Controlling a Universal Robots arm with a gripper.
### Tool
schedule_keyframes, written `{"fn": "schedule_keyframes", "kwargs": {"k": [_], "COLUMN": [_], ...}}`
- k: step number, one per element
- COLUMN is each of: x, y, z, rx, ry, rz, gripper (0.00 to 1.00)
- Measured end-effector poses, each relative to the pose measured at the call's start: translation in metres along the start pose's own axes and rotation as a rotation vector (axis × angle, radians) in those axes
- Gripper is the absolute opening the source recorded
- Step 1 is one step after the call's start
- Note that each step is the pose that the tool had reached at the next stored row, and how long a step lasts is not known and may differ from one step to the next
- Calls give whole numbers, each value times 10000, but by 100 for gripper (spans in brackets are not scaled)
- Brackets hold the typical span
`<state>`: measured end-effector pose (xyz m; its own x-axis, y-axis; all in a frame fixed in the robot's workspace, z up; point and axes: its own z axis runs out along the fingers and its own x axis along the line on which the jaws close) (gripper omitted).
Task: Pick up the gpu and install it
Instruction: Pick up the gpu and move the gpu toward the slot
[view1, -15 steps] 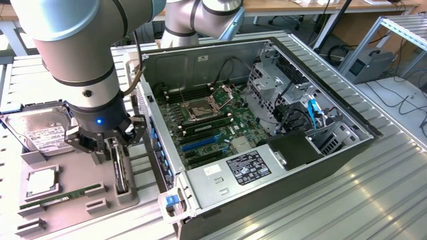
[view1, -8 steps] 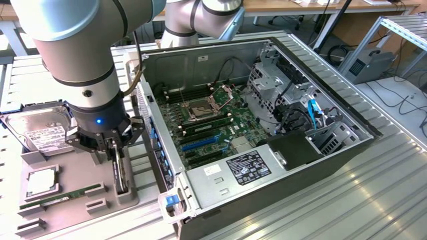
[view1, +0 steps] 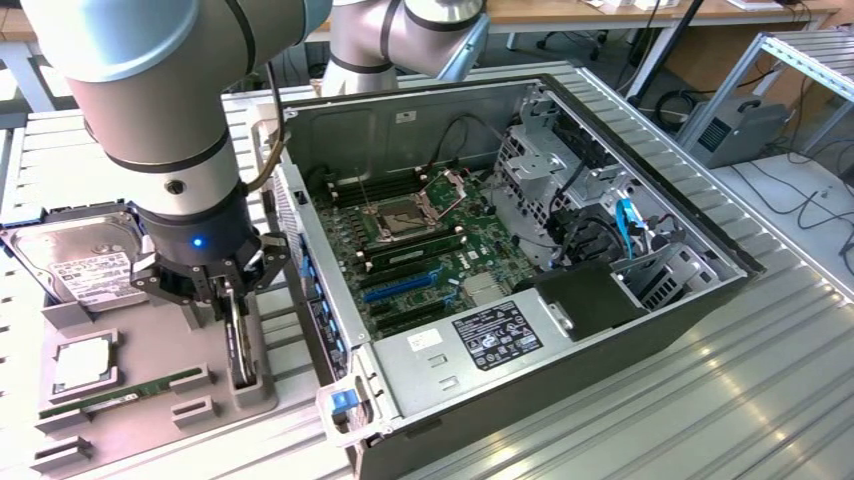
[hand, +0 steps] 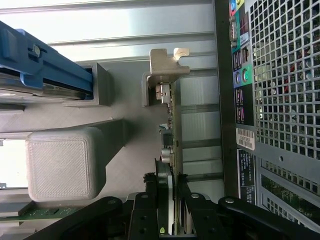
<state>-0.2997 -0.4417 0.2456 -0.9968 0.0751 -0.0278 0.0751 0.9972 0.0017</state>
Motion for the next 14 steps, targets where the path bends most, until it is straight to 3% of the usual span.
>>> {"fn": "schedule_keyframes", "kwargs": {"k": [14], "x": [-3], "y": [0], "z": [-96], "rx": [2], "ry": [-1], "rz": [0], "gripper": [27]}}
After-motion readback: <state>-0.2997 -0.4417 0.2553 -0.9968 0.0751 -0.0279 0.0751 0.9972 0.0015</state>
